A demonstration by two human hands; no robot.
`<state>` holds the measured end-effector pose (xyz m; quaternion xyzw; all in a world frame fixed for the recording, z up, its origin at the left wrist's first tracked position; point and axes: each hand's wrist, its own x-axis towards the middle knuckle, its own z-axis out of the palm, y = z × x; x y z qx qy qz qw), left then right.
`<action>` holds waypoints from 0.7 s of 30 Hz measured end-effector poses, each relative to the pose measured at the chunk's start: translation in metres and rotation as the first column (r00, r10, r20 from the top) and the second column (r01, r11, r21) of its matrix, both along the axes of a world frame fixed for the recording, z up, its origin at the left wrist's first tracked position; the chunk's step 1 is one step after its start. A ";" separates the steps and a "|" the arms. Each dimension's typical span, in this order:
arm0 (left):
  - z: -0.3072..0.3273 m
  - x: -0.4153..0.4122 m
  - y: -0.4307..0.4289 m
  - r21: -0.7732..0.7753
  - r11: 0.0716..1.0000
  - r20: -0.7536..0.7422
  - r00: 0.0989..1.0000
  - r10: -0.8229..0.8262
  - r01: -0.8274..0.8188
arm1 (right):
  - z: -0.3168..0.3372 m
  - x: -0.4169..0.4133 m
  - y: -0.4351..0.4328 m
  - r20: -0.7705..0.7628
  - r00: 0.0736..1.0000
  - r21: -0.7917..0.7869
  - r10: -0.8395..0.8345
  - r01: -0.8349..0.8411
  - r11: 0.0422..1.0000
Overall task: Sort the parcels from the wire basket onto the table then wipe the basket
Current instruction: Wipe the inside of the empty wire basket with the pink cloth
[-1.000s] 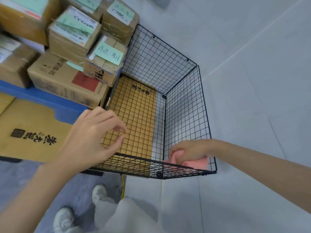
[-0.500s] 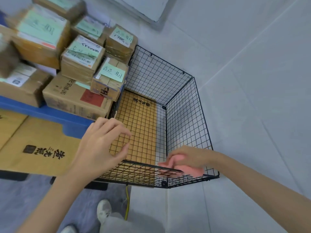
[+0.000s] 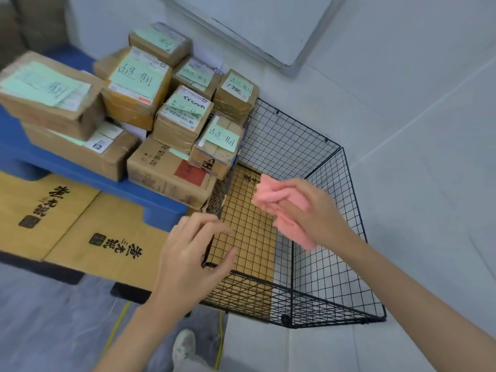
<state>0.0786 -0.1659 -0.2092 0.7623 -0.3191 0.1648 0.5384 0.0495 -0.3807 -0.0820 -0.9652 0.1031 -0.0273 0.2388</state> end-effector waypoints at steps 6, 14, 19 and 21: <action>0.002 -0.008 0.007 0.026 0.989 -0.156 0.977 0.148 -0.145 | -0.020 0.055 0.033 0.225 0.928 -0.142 0.296 -0.269 0.953; 0.005 -0.009 0.005 0.035 0.976 -0.198 0.955 0.219 -0.217 | -0.064 0.031 0.046 0.174 0.771 -0.118 0.613 -0.602 0.790; 0.007 -0.011 0.006 0.018 0.976 -0.179 0.960 0.215 -0.215 | -0.062 0.065 0.027 0.212 0.806 -0.217 0.552 -0.512 0.831; 0.008 -0.012 0.008 0.012 0.975 -0.176 0.959 0.222 -0.223 | -0.065 0.081 0.017 0.279 0.838 -0.278 0.469 -0.397 0.875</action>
